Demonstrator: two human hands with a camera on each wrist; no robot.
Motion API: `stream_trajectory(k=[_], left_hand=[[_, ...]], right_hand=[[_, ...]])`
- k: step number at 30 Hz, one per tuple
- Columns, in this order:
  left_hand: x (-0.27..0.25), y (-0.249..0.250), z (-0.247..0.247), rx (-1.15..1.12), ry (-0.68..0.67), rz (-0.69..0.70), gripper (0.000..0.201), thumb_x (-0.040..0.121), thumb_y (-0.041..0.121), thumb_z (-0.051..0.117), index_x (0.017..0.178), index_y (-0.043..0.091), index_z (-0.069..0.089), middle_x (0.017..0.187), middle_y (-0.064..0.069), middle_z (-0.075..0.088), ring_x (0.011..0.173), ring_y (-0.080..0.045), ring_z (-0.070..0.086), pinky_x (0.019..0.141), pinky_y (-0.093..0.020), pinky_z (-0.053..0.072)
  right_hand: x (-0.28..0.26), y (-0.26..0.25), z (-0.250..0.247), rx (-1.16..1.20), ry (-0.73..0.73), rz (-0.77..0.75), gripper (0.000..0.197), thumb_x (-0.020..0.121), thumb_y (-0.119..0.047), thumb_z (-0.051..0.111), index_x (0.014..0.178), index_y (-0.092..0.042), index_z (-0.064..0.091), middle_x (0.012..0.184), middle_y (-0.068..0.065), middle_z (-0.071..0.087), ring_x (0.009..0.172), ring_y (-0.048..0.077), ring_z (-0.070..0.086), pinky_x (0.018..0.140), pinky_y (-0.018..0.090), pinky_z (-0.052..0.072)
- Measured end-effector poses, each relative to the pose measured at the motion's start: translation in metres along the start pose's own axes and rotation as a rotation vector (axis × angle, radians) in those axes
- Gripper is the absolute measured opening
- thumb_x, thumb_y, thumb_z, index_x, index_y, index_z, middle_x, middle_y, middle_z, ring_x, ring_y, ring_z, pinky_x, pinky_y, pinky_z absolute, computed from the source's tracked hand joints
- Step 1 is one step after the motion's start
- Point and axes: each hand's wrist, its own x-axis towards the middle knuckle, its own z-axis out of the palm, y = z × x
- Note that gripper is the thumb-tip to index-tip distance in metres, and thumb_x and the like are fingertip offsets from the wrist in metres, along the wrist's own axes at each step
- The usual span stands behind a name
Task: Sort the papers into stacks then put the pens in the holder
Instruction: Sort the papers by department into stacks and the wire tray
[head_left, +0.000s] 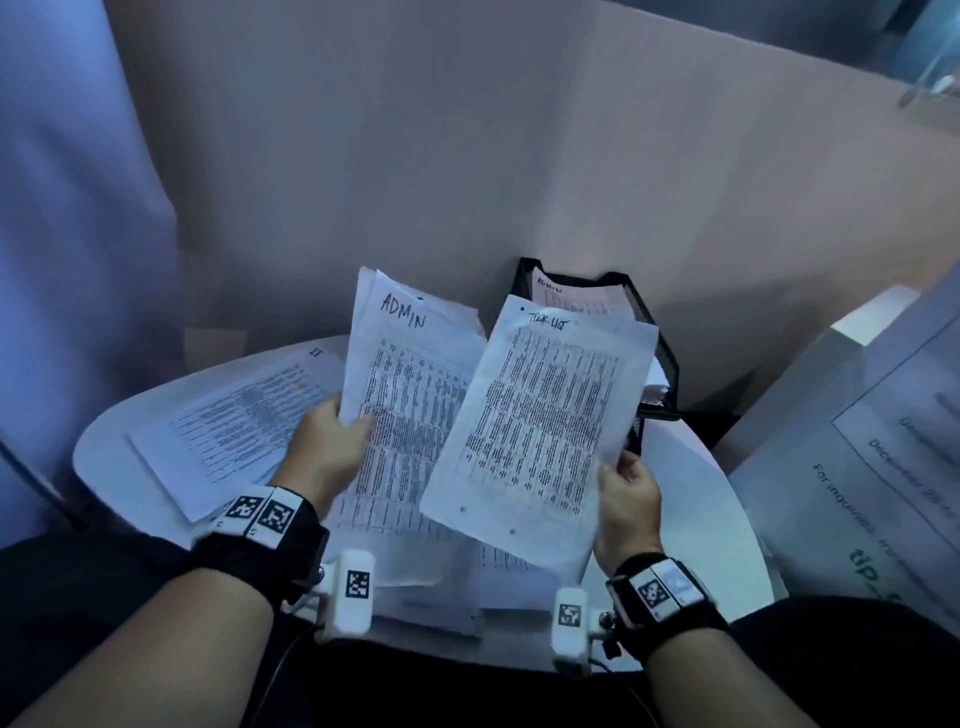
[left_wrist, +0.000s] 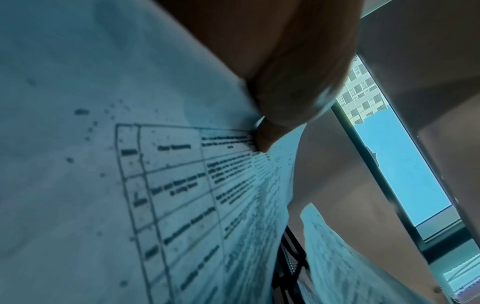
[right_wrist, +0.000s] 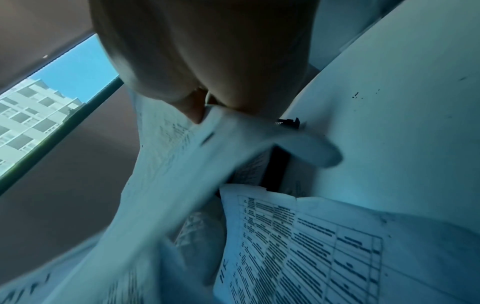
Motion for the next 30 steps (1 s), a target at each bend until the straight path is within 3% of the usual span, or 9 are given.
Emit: stream_trajectory(k=[4, 7, 10, 13, 17, 22, 26, 28, 30], left_hand=[[-0.012, 0.003, 0.007, -0.110, -0.107, -0.082, 0.016, 0.103, 0.020, 0.060, 0.114, 0.016, 0.071, 0.109, -0.009, 0.076, 0.103, -0.034, 0.070, 0.095, -0.049, 0.056], [-0.022, 0.008, 0.010, -0.147, -0.134, -0.080, 0.028, 0.106, 0.034, 0.054, 0.125, 0.019, 0.067, 0.119, 0.003, 0.071, 0.119, -0.023, 0.064, 0.103, -0.038, 0.047], [-0.031, 0.013, 0.009, -0.074, -0.181, -0.028, 0.039, 0.099, 0.052, 0.059, 0.122, 0.021, 0.065, 0.116, 0.006, 0.070, 0.110, -0.017, 0.064, 0.092, -0.032, 0.047], [-0.029, 0.008, 0.009, 0.053, -0.210, -0.006, 0.015, 0.092, 0.025, 0.078, 0.100, 0.016, 0.070, 0.093, -0.003, 0.077, 0.091, -0.024, 0.074, 0.071, -0.031, 0.055], [-0.019, 0.003, 0.002, 0.140, -0.117, -0.061, 0.007, 0.090, 0.007, 0.074, 0.092, 0.011, 0.069, 0.094, -0.017, 0.076, 0.088, -0.035, 0.074, 0.084, -0.048, 0.061], [-0.007, 0.004, -0.013, 0.204, 0.018, -0.050, 0.020, 0.093, 0.012, 0.072, 0.078, 0.018, 0.060, 0.077, -0.005, 0.065, 0.067, -0.023, 0.061, 0.061, -0.030, 0.045], [-0.006, 0.003, -0.016, 0.200, 0.020, -0.031, 0.010, 0.093, 0.012, 0.072, 0.088, 0.016, 0.064, 0.084, -0.007, 0.069, 0.074, -0.026, 0.065, 0.065, -0.031, 0.049], [-0.005, 0.002, -0.017, 0.205, 0.021, -0.022, 0.009, 0.092, 0.011, 0.072, 0.088, 0.015, 0.064, 0.086, -0.010, 0.071, 0.076, -0.029, 0.067, 0.067, -0.032, 0.052], [-0.003, 0.001, -0.018, 0.202, 0.022, -0.034, 0.010, 0.092, 0.013, 0.071, 0.086, 0.017, 0.065, 0.088, -0.011, 0.072, 0.080, -0.032, 0.070, 0.075, -0.040, 0.059]], right_hand=[[-0.022, 0.008, 0.013, -0.016, -0.168, 0.139, 0.007, 0.095, -0.003, 0.063, 0.101, -0.001, 0.064, 0.104, 0.028, 0.073, 0.090, 0.041, 0.070, 0.085, 0.062, 0.058], [-0.037, 0.020, 0.024, -0.083, -0.222, 0.189, 0.007, 0.094, -0.004, 0.060, 0.092, -0.007, 0.066, 0.092, 0.026, 0.069, 0.081, 0.035, 0.063, 0.080, 0.054, 0.056], [-0.045, 0.034, 0.035, -0.112, -0.266, 0.197, 0.009, 0.082, -0.015, 0.064, 0.079, -0.019, 0.072, 0.087, 0.021, 0.066, 0.079, 0.029, 0.056, 0.074, 0.048, 0.049], [-0.048, 0.037, 0.039, -0.138, -0.304, 0.178, 0.008, 0.084, -0.012, 0.066, 0.087, -0.012, 0.073, 0.086, 0.017, 0.070, 0.079, 0.027, 0.058, 0.074, 0.043, 0.050], [-0.037, 0.035, 0.036, -0.234, -0.210, 0.179, 0.010, 0.092, -0.005, 0.065, 0.098, -0.009, 0.071, 0.100, 0.011, 0.073, 0.082, 0.022, 0.065, 0.069, 0.034, 0.054], [-0.016, 0.040, 0.025, -0.806, -0.080, 0.151, 0.055, 0.090, -0.024, 0.071, 0.142, -0.012, 0.055, 0.140, 0.007, 0.060, 0.122, 0.026, 0.060, 0.104, 0.038, 0.048], [-0.009, 0.046, 0.026, -0.832, -0.110, 0.204, 0.075, 0.088, -0.023, 0.075, 0.152, -0.010, 0.039, 0.146, 0.010, 0.053, 0.126, 0.030, 0.057, 0.107, 0.040, 0.046], [-0.007, 0.049, 0.027, -0.820, -0.118, 0.219, 0.067, 0.086, -0.019, 0.076, 0.146, -0.010, 0.049, 0.138, 0.010, 0.061, 0.119, 0.029, 0.062, 0.103, 0.037, 0.050], [-0.005, 0.049, 0.029, -0.869, -0.147, 0.141, 0.033, 0.087, -0.018, 0.073, 0.119, -0.012, 0.071, 0.113, 0.006, 0.075, 0.098, 0.025, 0.070, 0.091, 0.034, 0.056]])
